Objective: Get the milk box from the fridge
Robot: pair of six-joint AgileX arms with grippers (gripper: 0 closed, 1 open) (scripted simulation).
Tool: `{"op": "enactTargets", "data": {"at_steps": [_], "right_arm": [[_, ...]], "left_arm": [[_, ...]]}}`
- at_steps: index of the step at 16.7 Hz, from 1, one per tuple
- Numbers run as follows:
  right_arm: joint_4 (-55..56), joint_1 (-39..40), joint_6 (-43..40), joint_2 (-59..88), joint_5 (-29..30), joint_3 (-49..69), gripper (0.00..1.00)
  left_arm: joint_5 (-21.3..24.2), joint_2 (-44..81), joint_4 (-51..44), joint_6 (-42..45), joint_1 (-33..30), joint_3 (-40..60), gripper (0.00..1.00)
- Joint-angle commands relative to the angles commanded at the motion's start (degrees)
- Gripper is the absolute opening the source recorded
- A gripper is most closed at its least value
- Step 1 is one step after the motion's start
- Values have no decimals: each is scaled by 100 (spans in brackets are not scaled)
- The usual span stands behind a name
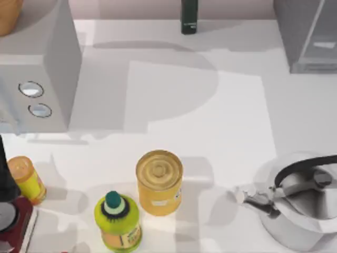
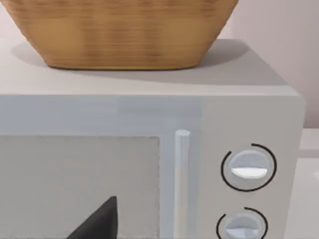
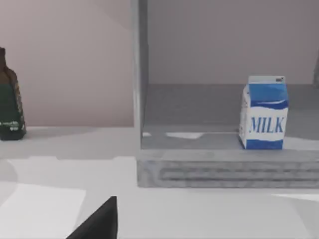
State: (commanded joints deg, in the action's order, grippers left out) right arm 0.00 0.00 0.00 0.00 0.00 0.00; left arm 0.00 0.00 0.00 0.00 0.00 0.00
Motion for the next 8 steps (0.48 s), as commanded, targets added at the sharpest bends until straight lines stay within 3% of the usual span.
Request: {"op": "enactTargets", "data": {"at_steps": [4, 8], "right_arm": [[183, -66, -6, 175, -79, 47, 100], [1276, -440, -25, 1250, -464, 266, 100]], "left_arm": [[0, 0, 0, 0, 0, 0, 100], [0, 0, 0, 0, 0, 0, 100]]}}
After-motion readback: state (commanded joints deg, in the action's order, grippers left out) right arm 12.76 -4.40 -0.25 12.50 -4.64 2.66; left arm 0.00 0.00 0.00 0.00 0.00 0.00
